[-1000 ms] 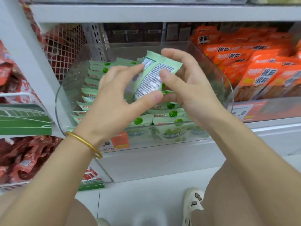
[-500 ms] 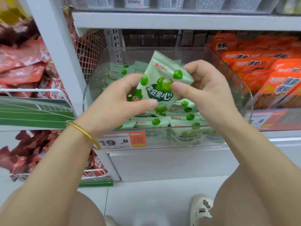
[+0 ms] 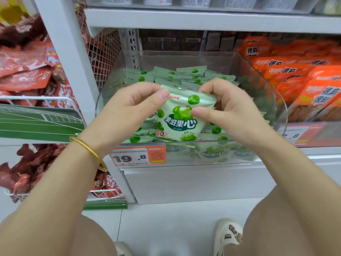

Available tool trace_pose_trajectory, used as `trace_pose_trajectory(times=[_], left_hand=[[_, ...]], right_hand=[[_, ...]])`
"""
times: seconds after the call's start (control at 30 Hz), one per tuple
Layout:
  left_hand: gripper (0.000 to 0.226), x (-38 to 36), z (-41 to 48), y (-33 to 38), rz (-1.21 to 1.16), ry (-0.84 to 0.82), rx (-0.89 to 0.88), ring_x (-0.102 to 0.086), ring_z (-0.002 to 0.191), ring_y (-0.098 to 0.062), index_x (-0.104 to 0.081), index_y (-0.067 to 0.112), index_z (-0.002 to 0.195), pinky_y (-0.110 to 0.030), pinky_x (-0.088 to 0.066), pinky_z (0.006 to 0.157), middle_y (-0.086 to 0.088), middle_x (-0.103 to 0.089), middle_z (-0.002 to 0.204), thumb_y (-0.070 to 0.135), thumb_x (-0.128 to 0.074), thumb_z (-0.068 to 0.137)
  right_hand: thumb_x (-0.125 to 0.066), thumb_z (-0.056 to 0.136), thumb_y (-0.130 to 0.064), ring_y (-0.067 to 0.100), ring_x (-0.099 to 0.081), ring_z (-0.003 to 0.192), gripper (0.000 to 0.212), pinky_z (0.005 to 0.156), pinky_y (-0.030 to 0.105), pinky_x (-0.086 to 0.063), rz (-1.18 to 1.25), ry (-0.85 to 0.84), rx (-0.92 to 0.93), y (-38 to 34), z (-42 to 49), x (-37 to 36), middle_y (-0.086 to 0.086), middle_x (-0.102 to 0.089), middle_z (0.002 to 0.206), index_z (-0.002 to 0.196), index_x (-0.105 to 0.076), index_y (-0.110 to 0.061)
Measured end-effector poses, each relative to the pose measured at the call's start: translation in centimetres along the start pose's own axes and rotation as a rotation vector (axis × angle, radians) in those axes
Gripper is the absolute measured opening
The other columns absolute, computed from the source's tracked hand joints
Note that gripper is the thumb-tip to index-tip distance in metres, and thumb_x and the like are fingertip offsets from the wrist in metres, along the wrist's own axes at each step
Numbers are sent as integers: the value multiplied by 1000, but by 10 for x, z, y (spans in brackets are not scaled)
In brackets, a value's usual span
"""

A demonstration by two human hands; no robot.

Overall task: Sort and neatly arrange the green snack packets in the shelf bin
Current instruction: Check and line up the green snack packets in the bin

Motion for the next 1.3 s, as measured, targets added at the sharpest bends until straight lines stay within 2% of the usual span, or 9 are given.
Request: trace_pose_trajectory(times=[0.13, 0.3, 0.43, 0.53, 0.63, 0.8, 0.97, 1.17, 1.3], left_hand=[[41, -3, 0, -1, -9, 8, 35, -64, 96, -18, -69, 19, 99, -40, -50, 91, 0, -70, 102, 47, -41, 89], [47, 4, 2, -7, -27, 57, 72, -66, 96, -16, -69, 21, 99, -44, -49, 92, 2, -72, 101, 47, -30, 97], [44, 4, 1, -3, -14, 64, 52, -65, 97, -11, -71, 20, 96, -38, -49, 92, 5, -72, 100, 46, -35, 96], [33, 2, 0, 1, 72, 79, 17, -60, 93, 4, -72, 23, 93, -23, -47, 87, 12, -70, 98, 38, -43, 95], [29, 2, 1, 0, 86, 92, 10, -62, 87, 2, -73, 19, 92, -18, -48, 82, 7, -70, 94, 33, -47, 94], [19, 2, 3, -1, 223, 105, -19, -59, 87, 4, -73, 19, 94, -3, -42, 72, 12, -67, 90, 26, -55, 91], [8, 0, 5, -6, 308, 89, -10, -61, 89, -1, -72, 22, 88, -22, -50, 83, 9, -68, 96, 22, -65, 84], [11, -8, 9, -14, 522, 32, -41, -52, 102, -3, -71, 24, 90, -5, -33, 83, 10, -65, 103, 26, -68, 80], [19, -5, 8, -9, 523, 56, -58, -50, 106, -2, -69, 26, 95, -13, -36, 85, 12, -62, 106, 34, -64, 79]], right_hand=[[-71, 80, -8, 8, -60, 81, 25, 75, 29, -50, -79, -34, -4, -1, 1, 2, -9, -62, 88, 88, -58, -29], [-71, 81, -11, -6, -56, 73, 27, 64, 9, -41, -200, -71, 34, -10, 1, -3, -23, -60, 80, 88, -57, -33], [-70, 83, -17, 7, -56, 72, 21, 59, 15, -41, -323, -127, 41, -8, -1, -18, -12, -61, 81, 94, -58, -30], [-70, 82, -19, 7, -57, 73, 20, 62, 16, -41, -344, -131, 8, -3, -2, -16, -13, -62, 82, 92, -58, -31], [-73, 80, -19, 5, -49, 70, 17, 63, 17, -37, -408, -160, 19, -1, -4, -30, -6, -55, 76, 90, -62, -26], [-72, 76, -36, 10, -47, 94, 26, 83, 35, -43, -498, -129, 6, -2, -4, -27, -6, -62, 88, 100, -67, -30], [-60, 72, -53, 19, -44, 81, 40, 71, 38, -42, -674, -151, 145, -11, 2, -35, -8, -60, 76, 83, -74, -17], [-59, 73, -55, 17, -41, 79, 39, 68, 35, -38, -727, -214, 113, 1, -1, -42, -2, -58, 75, 77, -74, -20], [-70, 73, -48, 16, -43, 83, 23, 72, 40, -42, -622, -176, 73, -3, -3, -21, -6, -55, 75, 78, -73, -26]])
Point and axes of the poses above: each hand's wrist, its own z-axis towards the middle knuckle, its own x-axis out of the back of the hand, y = z × x, the point moved 9 cm from there along z, towards the middle knuckle
